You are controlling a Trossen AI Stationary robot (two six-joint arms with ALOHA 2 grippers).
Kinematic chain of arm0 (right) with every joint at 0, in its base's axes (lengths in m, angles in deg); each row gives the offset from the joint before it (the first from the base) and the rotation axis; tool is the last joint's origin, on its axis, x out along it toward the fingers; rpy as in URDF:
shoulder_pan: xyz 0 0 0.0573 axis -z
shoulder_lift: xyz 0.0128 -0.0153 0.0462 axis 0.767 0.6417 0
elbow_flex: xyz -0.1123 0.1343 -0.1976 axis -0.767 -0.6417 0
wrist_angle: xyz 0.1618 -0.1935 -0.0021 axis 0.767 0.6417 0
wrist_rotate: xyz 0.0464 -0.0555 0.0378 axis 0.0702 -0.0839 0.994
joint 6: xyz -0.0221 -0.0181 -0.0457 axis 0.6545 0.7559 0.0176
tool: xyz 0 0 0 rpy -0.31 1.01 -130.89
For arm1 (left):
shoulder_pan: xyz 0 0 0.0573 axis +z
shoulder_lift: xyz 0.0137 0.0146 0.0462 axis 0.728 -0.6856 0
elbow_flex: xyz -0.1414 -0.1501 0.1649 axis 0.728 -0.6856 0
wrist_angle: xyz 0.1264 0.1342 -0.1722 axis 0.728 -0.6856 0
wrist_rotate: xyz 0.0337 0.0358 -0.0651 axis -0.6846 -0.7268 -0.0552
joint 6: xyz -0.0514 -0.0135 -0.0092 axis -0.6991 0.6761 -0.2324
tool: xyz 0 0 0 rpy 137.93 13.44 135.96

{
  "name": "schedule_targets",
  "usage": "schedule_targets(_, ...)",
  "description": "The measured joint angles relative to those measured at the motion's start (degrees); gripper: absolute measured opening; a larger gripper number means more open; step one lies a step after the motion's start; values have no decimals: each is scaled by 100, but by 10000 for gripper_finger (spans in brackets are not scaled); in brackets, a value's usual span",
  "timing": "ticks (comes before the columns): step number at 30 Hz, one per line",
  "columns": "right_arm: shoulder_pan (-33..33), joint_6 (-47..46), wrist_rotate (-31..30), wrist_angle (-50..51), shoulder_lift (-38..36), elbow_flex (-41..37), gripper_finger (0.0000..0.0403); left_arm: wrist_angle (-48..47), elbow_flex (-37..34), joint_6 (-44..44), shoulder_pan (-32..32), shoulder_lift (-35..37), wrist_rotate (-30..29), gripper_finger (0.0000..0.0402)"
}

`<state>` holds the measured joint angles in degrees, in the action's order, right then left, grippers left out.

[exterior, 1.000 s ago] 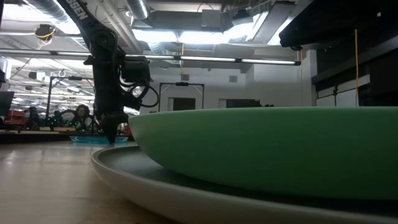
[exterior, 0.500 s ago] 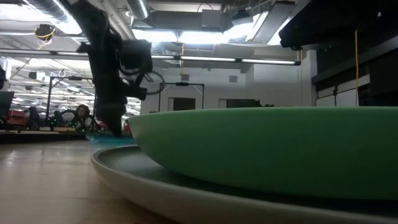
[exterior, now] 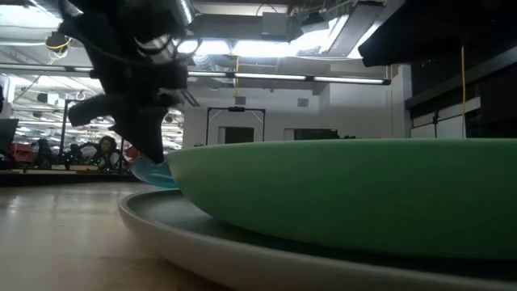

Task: Stack plastic plates
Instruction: Stack the blue plate on top of the orange plate

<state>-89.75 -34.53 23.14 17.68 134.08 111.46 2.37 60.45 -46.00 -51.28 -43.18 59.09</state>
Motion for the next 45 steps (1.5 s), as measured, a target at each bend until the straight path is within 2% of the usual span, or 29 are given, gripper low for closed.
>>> schedule_targets(8, 7, 17, -79, -28, 11, 0, 154, 950, 60, 55, -918, 0, -129, 7)
schedule_targets(15, 9, 39, -87, -21, 11, 0, 154, 1376, 553, 219, -1639, -26, -189, 6)
schedule_targets(23, 7, 39, -144, 29, 11, 0, 154, 1764, 1221, 738, -2249, -646, -216, 3)
schedule_targets(36, 7, 39, -151, 25, 11, 0, 154, 2116, 2466, 1063, -2591, -2063, -26, 5)
schedule_targets(45, 7, 39, -137, 27, 11, 0, 154, 2343, 2616, 1032, -2502, -2517, 232, 5)
